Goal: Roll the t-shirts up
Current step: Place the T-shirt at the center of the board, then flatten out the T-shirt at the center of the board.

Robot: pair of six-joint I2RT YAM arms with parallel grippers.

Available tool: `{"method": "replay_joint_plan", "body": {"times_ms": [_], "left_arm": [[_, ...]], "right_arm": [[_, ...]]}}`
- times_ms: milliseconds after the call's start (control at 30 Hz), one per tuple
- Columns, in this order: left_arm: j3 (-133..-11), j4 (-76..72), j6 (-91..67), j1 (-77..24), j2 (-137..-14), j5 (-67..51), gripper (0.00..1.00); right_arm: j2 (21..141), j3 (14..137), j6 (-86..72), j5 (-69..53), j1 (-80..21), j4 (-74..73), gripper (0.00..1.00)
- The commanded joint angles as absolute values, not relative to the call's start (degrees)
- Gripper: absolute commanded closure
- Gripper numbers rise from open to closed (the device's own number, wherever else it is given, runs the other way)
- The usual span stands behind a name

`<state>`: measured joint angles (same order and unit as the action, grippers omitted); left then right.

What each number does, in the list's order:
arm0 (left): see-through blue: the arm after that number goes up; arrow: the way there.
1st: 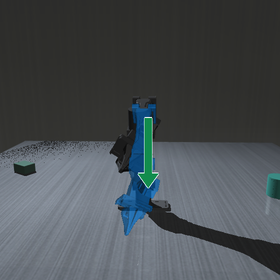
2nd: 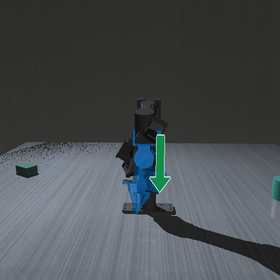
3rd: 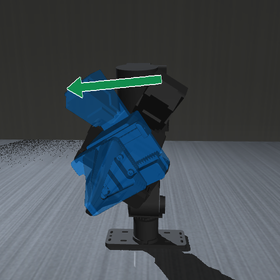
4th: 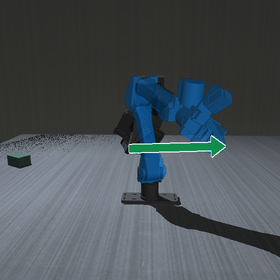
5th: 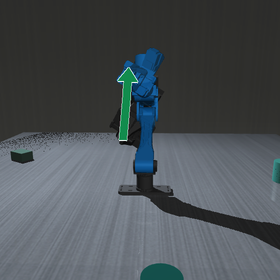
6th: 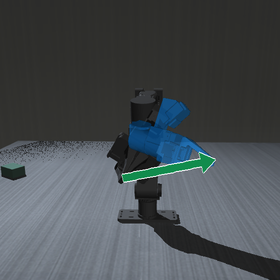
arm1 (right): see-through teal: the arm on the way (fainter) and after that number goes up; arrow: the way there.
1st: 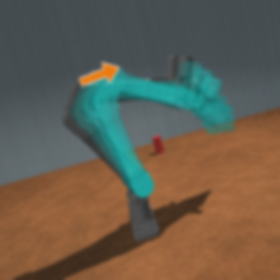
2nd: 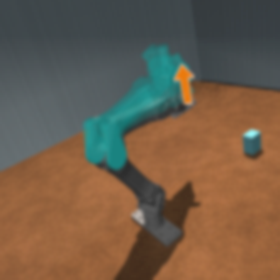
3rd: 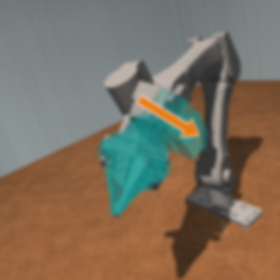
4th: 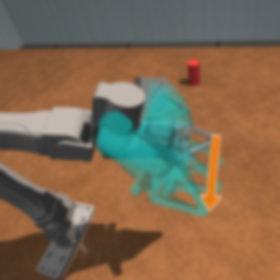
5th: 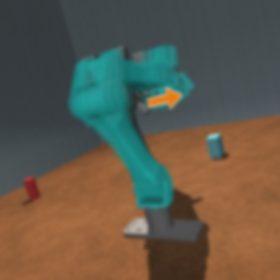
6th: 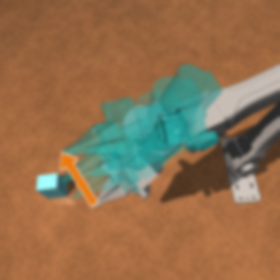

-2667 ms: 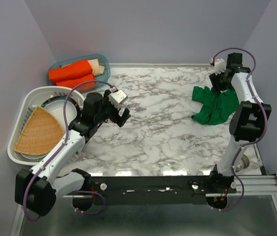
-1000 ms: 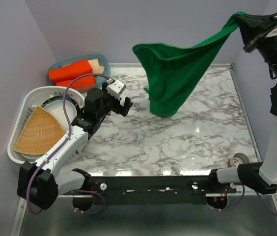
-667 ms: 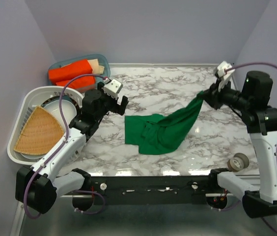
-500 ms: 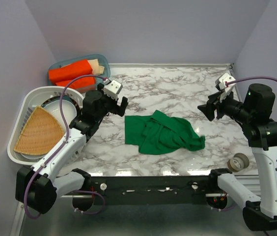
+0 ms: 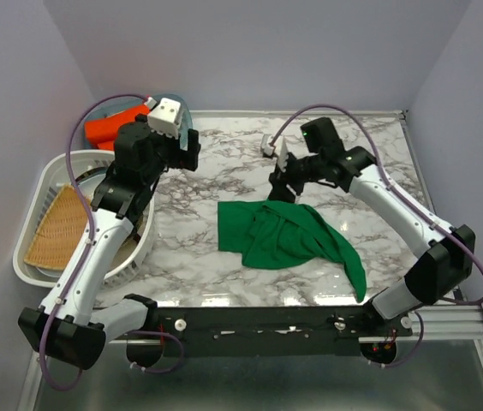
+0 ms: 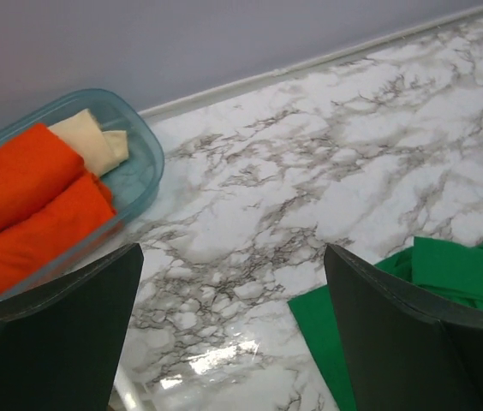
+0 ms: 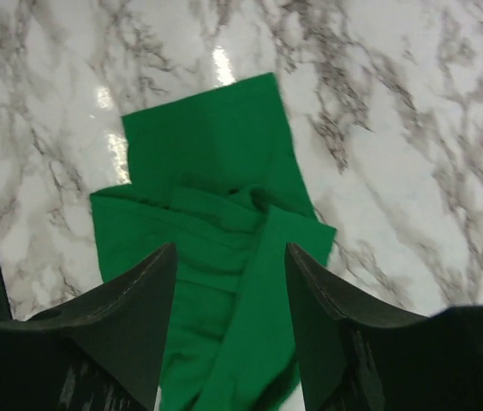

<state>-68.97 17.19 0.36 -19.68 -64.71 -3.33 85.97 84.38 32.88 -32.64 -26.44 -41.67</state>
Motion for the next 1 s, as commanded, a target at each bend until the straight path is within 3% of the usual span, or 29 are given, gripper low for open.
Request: {"method": "replay_joint_plan", "body": {"times_ms": [0,133,267,633,967], "left_arm": [[-69.97,26.46,-3.69,-15.39,-62.32,0.01,0.01],[-67.5,25.93,-5.26,-13.63,-58.19,-4.74,0.01],[-65.4,27.07,-6.06,-12.83,-56.96,-7.56,0.01],[-62.67,27.07,-7.56,-9.76,-57.39,-10.19,0.01],[-61.09,27.6,-8.87,-4.31,-56.69,-12.39,0.01]], "right_arm": [[93.57,82.71,29.73,-28.66,-31.55,-34.91,0.37],[101.04,83.4,26.02,-22.26,-31.55,-31.73,0.28],[108.09,87.44,28.29,-19.96,-31.55,-33.14,0.27],[124.96,103.7,34.09,-18.99,-38.57,-31.64,0.36],[139.64,122.51,38.05,-16.53,-42.36,-41.82,0.44]]}}
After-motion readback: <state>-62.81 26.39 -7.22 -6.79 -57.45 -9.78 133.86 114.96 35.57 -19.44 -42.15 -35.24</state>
